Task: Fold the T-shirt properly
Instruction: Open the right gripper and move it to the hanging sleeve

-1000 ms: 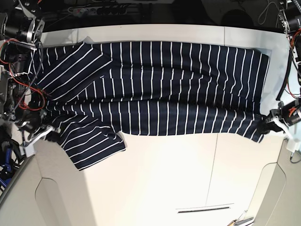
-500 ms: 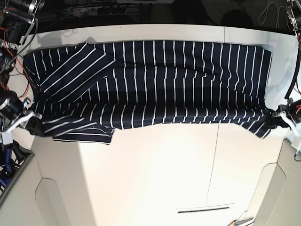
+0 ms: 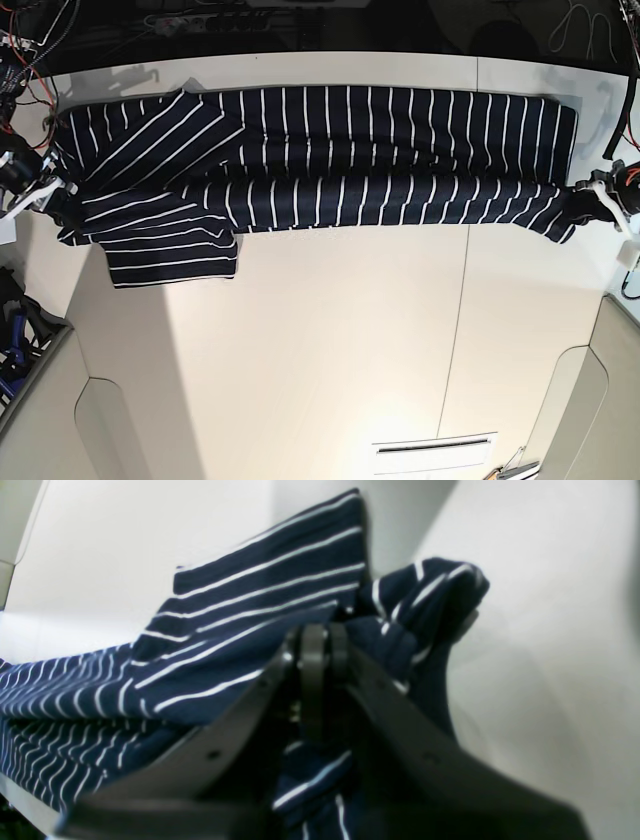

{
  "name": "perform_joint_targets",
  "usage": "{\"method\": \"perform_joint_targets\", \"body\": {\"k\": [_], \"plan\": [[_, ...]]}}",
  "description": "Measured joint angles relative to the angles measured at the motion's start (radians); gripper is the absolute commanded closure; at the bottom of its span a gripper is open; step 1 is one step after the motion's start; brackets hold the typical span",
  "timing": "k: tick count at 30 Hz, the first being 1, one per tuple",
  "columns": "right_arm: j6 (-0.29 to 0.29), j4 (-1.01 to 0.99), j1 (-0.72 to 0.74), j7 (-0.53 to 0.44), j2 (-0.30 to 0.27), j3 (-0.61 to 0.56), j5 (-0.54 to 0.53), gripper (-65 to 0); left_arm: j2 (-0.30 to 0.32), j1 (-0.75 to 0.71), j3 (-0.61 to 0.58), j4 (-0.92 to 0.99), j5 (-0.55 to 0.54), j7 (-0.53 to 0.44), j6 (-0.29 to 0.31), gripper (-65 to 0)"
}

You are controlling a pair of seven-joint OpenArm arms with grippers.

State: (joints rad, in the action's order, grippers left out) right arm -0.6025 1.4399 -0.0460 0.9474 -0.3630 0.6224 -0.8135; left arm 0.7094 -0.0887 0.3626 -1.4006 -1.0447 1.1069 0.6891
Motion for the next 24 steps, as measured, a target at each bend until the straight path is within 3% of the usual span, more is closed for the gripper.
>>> {"method": "perform_joint_targets", "body": {"k": [16,18,20,21,24], "plan": [[0.004,-0.026,0.005,-0.003,0.006,0.0,0.081,-0.3,-0.002,-0.077,0.002,-0.004,-0.003,0.006,0.0,0.0],[0.006,-0.051,0.005,-0.003,0.006,0.0,0.086,-17.2,-0.002,-0.097,0.002,-0.003,-0.003,0.005,0.0,0.0],[0.008,-0.06,0.004,-0.003,0.005,0.0,0.09,-29.6,-0.002,-0.114,0.002,-0.003,0.001,0.008,0.0,0.0],[0.008,-0.06,0.004,-0.003,0.005,0.0,0.089,-32.3,-0.003,-0.116,0.002,-0.003,0.0,0.011,0.0,0.0],[0.008,-0.06,0.008,-0.008,0.003,0.008,0.045,-32.5,-0.002,-0.114,0.002,-0.004,0.0,0.01,0.0,0.0]]}}
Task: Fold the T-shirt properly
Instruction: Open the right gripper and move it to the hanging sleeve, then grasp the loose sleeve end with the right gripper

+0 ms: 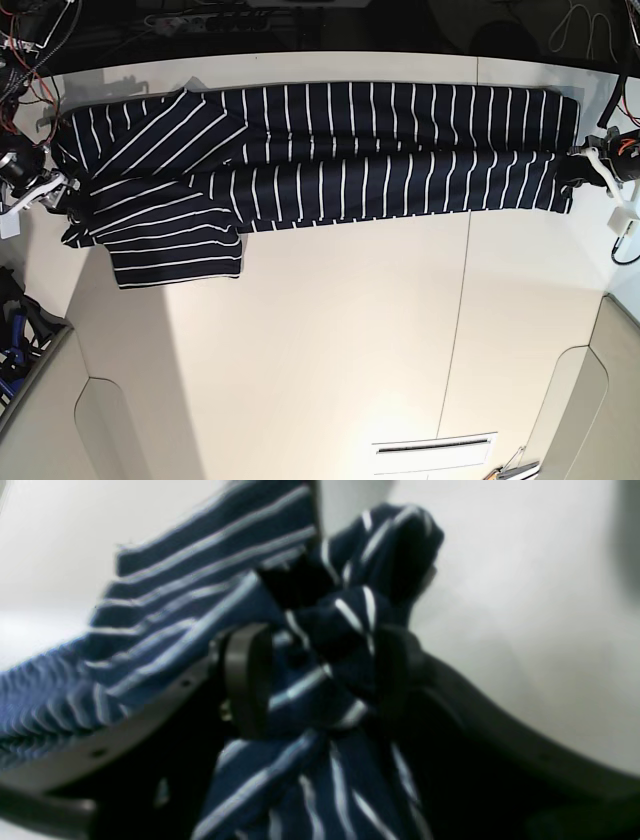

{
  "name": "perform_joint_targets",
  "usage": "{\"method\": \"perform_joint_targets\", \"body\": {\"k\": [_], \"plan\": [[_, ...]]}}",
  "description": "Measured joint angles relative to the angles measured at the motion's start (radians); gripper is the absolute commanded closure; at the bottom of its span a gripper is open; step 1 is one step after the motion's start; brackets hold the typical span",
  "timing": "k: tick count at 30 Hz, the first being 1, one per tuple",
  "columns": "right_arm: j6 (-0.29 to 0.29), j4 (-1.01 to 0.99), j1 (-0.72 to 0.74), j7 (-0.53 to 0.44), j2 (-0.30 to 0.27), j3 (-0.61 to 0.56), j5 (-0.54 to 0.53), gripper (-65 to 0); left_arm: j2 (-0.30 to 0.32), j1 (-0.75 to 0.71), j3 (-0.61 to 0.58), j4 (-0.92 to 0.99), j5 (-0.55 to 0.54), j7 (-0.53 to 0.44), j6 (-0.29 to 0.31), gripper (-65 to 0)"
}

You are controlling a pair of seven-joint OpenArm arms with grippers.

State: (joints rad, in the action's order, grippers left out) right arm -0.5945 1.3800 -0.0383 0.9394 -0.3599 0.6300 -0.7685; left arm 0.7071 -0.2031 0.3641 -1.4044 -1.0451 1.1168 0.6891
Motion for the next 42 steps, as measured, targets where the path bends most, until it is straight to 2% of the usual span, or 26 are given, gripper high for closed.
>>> {"method": "perform_joint_targets", "body": {"k": [3,6,14,18,22,25,26,33,35,38,39,42], "plan": [[0.0,0.023,0.003,-0.031,0.0,0.029,-0.066,-32.6,0.0,-0.002,0.0,0.0,0.0,-0.002,0.0,0.0],[0.001,0.035,0.048,-0.051,-0.003,0.049,-0.063,-32.6,0.0,-0.002,0.0,0.0,0.0,-0.003,0.0,0.0],[0.043,0.0,0.199,-0.191,0.013,0.007,0.17,-32.6,0.0,-0.002,0.0,0.0,0.0,-0.01,0.0,0.0],[0.043,-0.126,0.268,-0.238,0.011,-0.076,0.253,-32.6,0.0,-0.002,0.0,0.0,0.0,-0.011,0.0,0.0],[0.04,-0.309,0.317,-0.335,0.013,-0.194,0.306,-32.6,0.0,-0.002,0.0,0.0,0.0,-0.01,0.0,0.0],[0.045,-0.411,0.338,-0.362,0.013,-0.29,0.351,-32.6,-0.007,-0.002,0.0,0.0,0.0,-0.016,0.0,0.0],[0.04,-0.428,0.343,-0.386,0.013,-0.315,0.345,-32.6,-0.012,-0.002,0.0,0.0,0.0,-0.017,0.0,0.0],[0.04,-0.452,0.363,-0.389,0.01,-0.403,0.342,-32.2,-0.045,-0.002,0.0,0.0,0.001,-0.025,0.0,0.0],[0.033,-0.452,0.365,-0.375,0.011,-0.404,0.343,-25.8,-0.045,-0.002,0.0,0.0,0.001,-0.026,0.0,0.0],[0.026,-0.452,0.364,-0.343,0.011,-0.405,0.343,-3.6,-0.045,-0.002,0.0,0.0,0.001,-0.025,0.0,0.0],[0.026,-0.452,0.364,-0.34,0.011,-0.405,0.343,0.0,-0.045,-0.002,0.0,0.0,0.001,-0.025,0.0,0.0],[0.021,-0.447,0.362,-0.334,0.011,-0.405,0.322,0.0,-0.045,-0.002,0.0,0.0,0.001,-0.037,0.0,0.0]]}}
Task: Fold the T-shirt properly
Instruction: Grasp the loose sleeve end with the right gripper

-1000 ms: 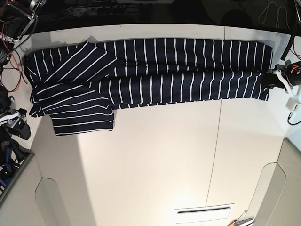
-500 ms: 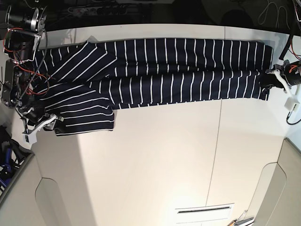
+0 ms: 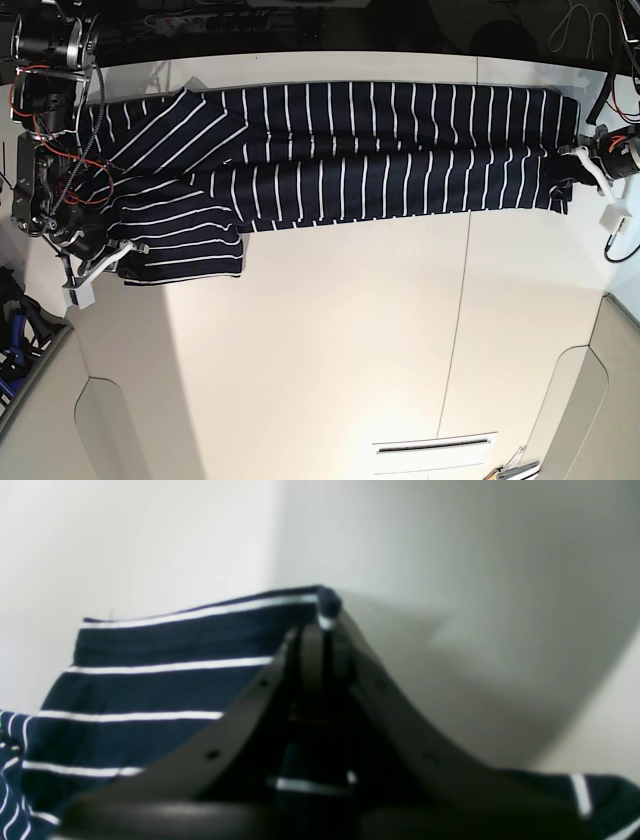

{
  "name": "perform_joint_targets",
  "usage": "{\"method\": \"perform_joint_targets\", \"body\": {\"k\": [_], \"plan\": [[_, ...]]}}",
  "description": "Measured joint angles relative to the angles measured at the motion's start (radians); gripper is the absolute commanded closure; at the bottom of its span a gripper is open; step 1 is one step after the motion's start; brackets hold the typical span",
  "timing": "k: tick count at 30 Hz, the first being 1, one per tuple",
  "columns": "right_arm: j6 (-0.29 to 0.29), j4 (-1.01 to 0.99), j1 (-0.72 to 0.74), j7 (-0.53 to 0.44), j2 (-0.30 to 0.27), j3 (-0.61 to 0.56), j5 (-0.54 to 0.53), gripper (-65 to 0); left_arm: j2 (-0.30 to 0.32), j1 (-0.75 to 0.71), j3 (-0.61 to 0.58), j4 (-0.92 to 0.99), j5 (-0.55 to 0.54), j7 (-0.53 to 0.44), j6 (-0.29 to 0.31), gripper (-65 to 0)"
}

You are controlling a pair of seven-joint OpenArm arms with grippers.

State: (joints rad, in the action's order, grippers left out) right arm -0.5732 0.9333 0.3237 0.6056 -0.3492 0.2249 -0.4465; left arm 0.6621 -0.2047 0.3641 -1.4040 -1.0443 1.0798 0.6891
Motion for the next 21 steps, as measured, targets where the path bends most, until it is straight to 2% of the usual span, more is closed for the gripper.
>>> {"method": "perform_joint_targets", "body": {"k": [3,7,14,21], "plan": [[0.0,0.053,-0.008,0.092,0.0,0.0,-0.046,0.0,0.0,0.0,0.0,0.0,0.0,-0.006,0.0,0.0],[-0.002,0.221,-0.028,0.236,0.003,0.02,-0.122,0.0,0.0,0.0,0.004,-0.003,0.0,-0.006,0.0,0.0],[-0.003,0.587,-0.181,0.344,0.0,0.119,-0.195,0.0,0.0,0.0,0.025,-0.016,0.0,-0.003,0.0,0.0],[-0.002,0.725,-0.348,0.35,0.0,0.145,-0.227,0.0,0.0,0.0,0.026,-0.016,0.0,0.006,0.0,0.0]]}}
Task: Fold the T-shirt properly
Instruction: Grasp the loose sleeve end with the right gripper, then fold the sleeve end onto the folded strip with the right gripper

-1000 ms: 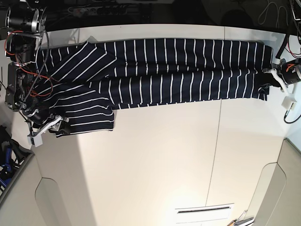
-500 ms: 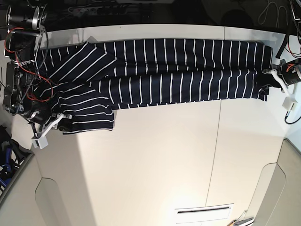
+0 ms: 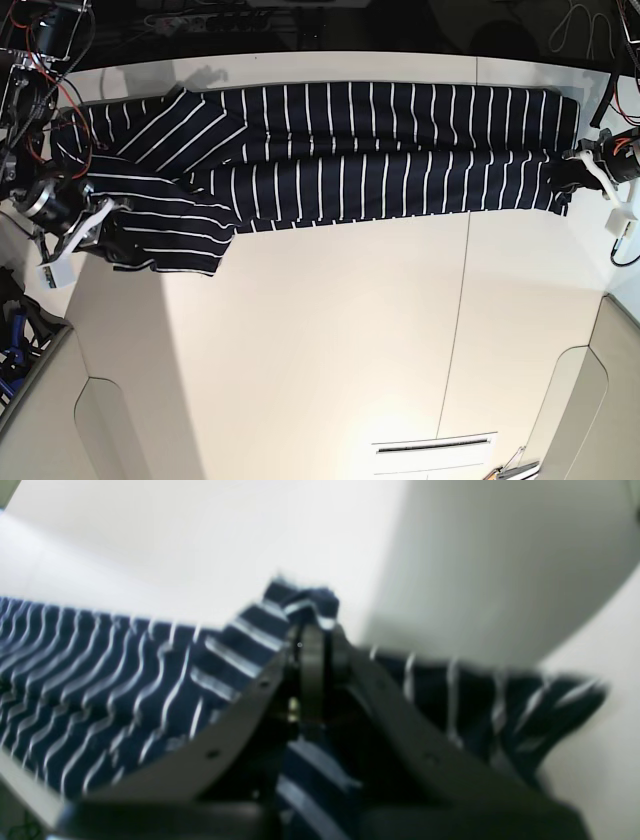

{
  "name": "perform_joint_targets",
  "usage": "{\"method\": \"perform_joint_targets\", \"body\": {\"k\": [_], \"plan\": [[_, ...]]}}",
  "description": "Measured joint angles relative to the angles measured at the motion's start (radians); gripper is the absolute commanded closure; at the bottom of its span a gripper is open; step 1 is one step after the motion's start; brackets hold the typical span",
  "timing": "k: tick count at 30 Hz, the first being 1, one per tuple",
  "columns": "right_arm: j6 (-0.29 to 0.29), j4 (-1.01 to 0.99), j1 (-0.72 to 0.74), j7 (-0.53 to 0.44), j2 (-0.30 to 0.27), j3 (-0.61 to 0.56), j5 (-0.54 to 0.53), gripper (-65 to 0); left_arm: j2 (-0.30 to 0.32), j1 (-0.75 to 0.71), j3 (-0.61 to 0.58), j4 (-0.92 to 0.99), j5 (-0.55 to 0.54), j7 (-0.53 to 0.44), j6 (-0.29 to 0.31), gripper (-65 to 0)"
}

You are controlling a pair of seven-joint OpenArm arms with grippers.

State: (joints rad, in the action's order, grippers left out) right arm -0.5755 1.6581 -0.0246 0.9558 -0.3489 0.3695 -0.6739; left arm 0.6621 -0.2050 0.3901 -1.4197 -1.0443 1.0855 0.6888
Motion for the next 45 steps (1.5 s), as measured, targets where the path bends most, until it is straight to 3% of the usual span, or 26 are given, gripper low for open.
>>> {"method": "perform_joint_targets", "body": {"k": [17,23,28,29,31,33,34,40,45], "plan": [[-0.004,0.035,-0.209,0.003,0.0,0.198,-0.096,0.0,0.0,0.0,0.035,0.0,-0.001,0.031,0.0,0.0],[-0.004,0.035,-0.247,0.007,0.003,0.206,-0.096,0.0,0.0,-0.001,0.075,0.0,-0.055,0.119,0.0,0.0],[-0.003,0.035,-0.255,0.003,0.003,0.206,-0.066,0.0,0.0,-0.003,0.075,0.0,-0.083,0.124,0.0,-2.3],[-0.004,0.035,-0.255,0.003,0.002,0.206,-0.061,-3.9,0.0,-0.003,0.075,0.0,-0.084,0.131,0.0,-6.3],[-0.002,0.035,-0.255,0.0,0.003,0.206,-0.051,-21.5,0.0,-0.005,0.075,0.0,-0.082,0.142,0.0,-14.7],[-0.001,0.035,-0.255,0.0,0.003,0.206,-0.051,-32.4,0.0,-0.011,0.075,0.0,-0.084,0.141,0.0,-17.1],[-0.001,0.035,-0.255,0.0,0.003,0.206,-0.051,-34.8,0.0,-0.017,0.076,0.0,-0.09,0.138,0.0,-17.1],[-0.001,0.035,-0.253,0.0,0.003,0.233,-0.051,-35.1,-0.004,-0.081,0.167,0.0,-0.128,0.111,0.0,-17.7],[-0.001,0.04,-0.249,0.002,0.003,0.314,-0.108,-34.9,-0.067,-0.116,0.319,0.0,-0.126,0.112,0.0,-30.3]]}}
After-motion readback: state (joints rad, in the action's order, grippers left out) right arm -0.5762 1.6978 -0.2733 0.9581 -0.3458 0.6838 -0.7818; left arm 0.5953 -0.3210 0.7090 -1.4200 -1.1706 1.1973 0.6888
